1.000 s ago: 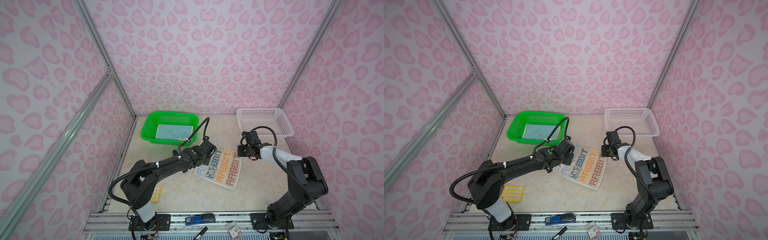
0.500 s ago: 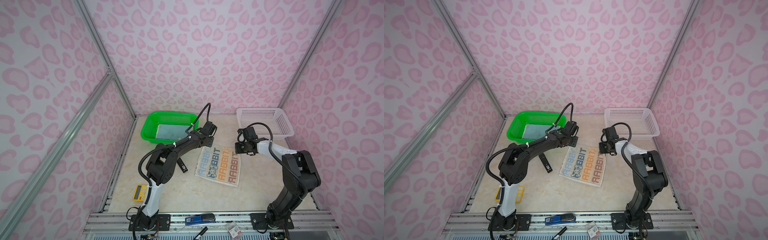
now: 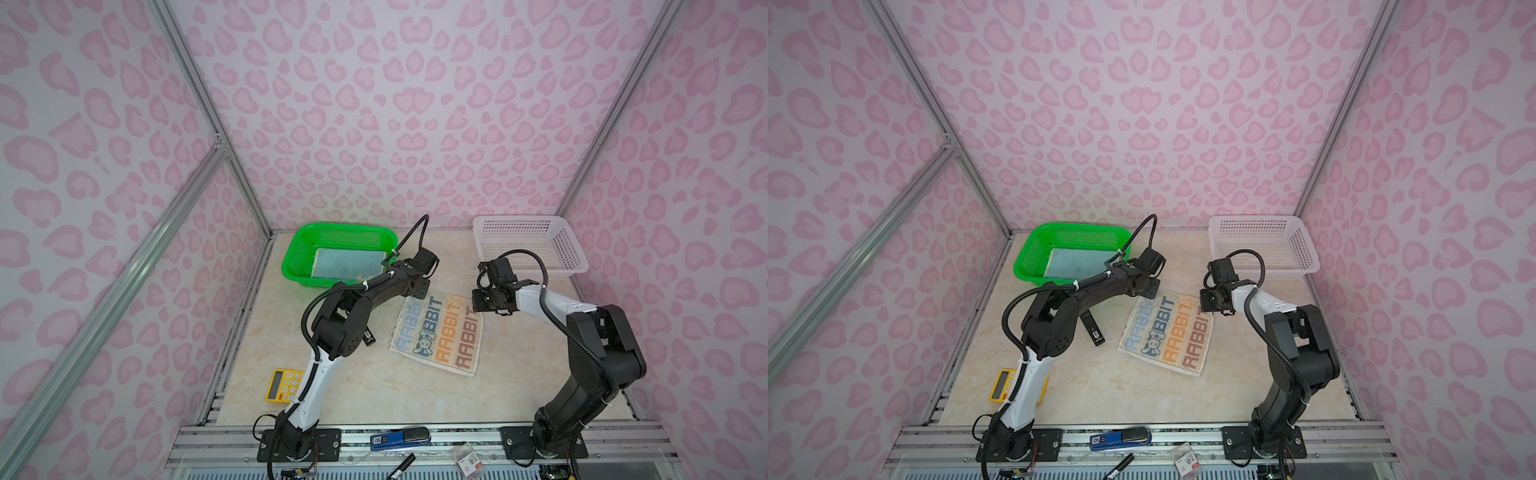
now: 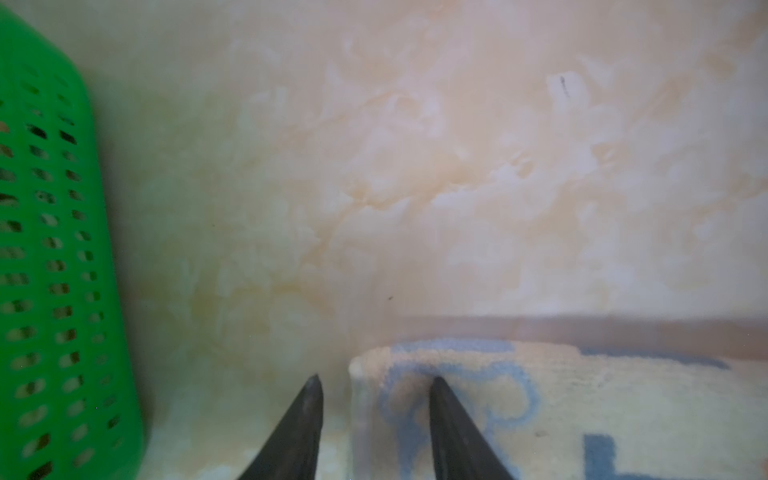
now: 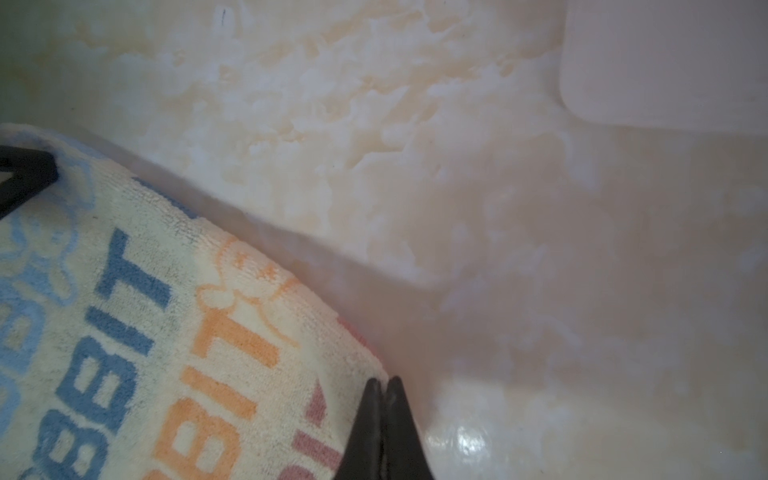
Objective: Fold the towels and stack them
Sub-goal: 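Grasp the folded towel's far corners with both grippers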
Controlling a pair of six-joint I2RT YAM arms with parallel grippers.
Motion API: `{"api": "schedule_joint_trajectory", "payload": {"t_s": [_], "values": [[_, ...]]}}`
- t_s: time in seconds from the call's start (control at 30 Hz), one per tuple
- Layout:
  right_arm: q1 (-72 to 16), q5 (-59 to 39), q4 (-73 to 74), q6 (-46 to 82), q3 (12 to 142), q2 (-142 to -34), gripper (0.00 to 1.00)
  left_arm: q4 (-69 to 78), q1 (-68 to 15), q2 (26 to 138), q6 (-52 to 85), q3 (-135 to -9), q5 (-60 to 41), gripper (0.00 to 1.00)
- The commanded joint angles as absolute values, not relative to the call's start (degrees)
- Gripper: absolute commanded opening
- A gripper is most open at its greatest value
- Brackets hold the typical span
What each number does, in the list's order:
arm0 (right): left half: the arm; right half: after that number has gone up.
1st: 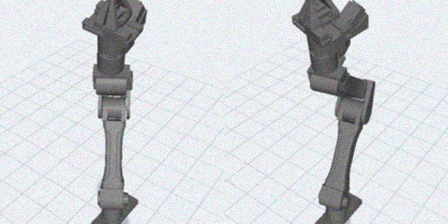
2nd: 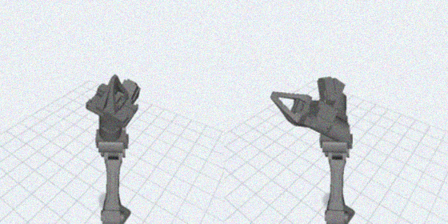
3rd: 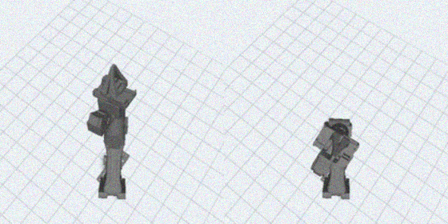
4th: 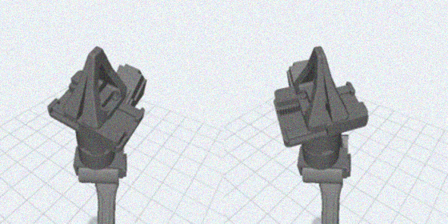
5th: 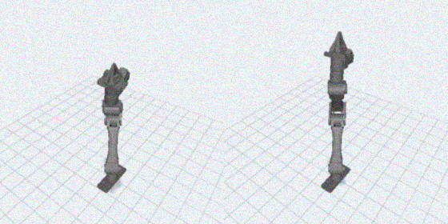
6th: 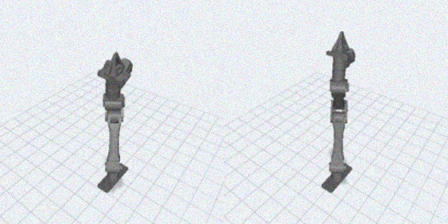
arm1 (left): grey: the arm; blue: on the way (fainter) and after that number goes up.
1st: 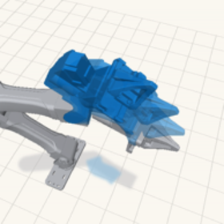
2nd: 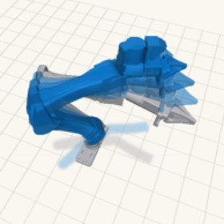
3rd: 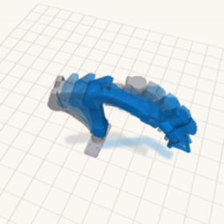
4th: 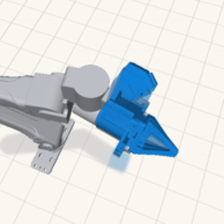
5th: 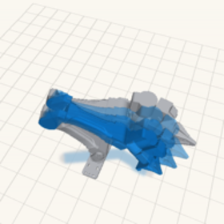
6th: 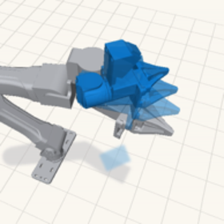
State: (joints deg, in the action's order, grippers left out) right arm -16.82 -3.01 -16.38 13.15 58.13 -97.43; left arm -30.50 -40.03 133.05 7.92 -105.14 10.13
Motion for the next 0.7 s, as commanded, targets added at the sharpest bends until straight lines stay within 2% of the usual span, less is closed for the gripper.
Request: {"api": "schedule_joint_trajectory", "payload": {"t_s": [0.0, 0.2, 0.23, 0.4, 0.5, 0.67], "values": [[-16.87, -2.44, -16.01, 13.86, 57.35, -97.02, 0.0, -31.31, -39.88, 134.76, 8.22, -106.99, 11.07, 0.42], [-16.87, -3.07, -15.57, 13.97, 56.51, -96.5, 0.0, -32.07, -39.9, 136.88, 8.61, -108.28, 9.76, 0.37], [-16.79, -3.13, -15.53, 13.97, 56.31, -96.25, 0.0, -32.25, -39.89, 137.17, 8.59, -108.32, 9.51, 0.31], [-16.87, -3.25, -14.95, 14.06, 55.46, -95.62, 0.0, -33.06, -39.9, 138.02, 8.62, -108.2, 8.7, 0.2], [-16.87, -3.42, -14.54, 14.23, 55.28, -95.5, 0.0, -33.23, -39.84, 138.38, 8.49, -108.35, 8.62, 0.03], [-16.53, -3.16, -13.25, 14.89, 54.74, -95.15, 0.0, -32.35, -39.89, 137.36, 8.01, -108.64, 11.41, 0.02]]}}
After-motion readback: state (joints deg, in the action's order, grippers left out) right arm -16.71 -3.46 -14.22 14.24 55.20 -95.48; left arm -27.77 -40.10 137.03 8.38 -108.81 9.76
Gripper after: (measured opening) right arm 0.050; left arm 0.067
